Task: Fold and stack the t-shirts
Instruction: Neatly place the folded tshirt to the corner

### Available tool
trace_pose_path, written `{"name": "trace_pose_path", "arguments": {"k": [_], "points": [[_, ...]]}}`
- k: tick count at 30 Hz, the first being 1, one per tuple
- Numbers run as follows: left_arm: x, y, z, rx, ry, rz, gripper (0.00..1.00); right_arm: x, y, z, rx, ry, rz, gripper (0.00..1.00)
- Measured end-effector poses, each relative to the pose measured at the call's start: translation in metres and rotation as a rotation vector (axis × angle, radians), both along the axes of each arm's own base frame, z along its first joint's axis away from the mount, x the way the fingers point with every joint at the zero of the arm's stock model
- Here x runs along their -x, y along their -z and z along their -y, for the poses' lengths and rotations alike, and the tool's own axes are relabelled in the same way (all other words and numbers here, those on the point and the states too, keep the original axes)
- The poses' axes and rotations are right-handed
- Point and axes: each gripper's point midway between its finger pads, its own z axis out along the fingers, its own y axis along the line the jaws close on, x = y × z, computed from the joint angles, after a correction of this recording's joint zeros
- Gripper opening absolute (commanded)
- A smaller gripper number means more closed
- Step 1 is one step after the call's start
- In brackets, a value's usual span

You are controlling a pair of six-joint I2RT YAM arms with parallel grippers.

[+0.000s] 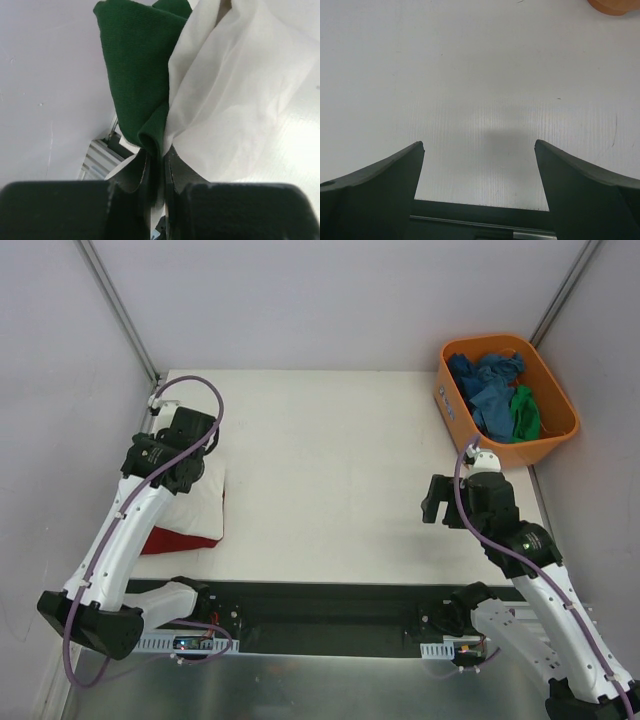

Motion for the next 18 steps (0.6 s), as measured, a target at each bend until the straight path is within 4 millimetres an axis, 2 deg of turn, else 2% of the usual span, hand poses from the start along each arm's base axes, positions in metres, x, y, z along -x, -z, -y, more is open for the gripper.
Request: {"name": "trace_pose_path", "arguments": {"k": [4,10,15,18], "points": [[0.005,0.027,-0.017,-0.040,-0.092,-0.086,0.00,0.000,0.001,0.000,0.001,-0.001,-0.004,0.97],[-0.007,0.065,-0.044,-0.014,-0.209,-0.163,0.00,0.000,0.002,0.000,0.003,-0.001,-0.009,0.97],[-0.009,0.076,-0.059,0.020,-0.195,-0.163,0.00,0.000,0.009,-0.001,0.011,-0.002,-0.032,0.97],[-0.009,0.080,-0.067,0.027,-0.182,-0.141,0.19,-0.001,0.013,-0.001,0.016,-0.002,-0.049,0.97]]}}
